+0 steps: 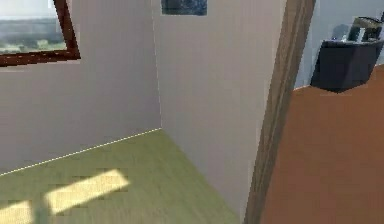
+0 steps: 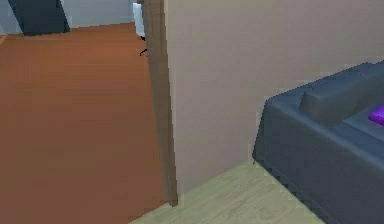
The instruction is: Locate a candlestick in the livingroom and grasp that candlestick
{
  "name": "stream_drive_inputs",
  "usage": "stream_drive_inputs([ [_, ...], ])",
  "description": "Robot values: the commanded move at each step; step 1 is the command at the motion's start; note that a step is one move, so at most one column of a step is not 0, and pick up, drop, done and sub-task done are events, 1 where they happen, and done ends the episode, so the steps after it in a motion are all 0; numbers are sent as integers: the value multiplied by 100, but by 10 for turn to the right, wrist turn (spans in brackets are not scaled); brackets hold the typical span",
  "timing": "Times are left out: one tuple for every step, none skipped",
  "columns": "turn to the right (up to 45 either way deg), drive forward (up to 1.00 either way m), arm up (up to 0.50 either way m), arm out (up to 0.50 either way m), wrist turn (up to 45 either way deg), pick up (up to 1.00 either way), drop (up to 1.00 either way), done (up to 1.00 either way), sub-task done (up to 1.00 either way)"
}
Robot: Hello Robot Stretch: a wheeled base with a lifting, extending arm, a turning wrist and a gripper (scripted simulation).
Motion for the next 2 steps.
stream_drive_inputs([
  [30, 0, 0, 0, 0, 0, 0, 0, 0],
  [0, 5, 0, 0, 0, 0, 0, 0, 0],
])
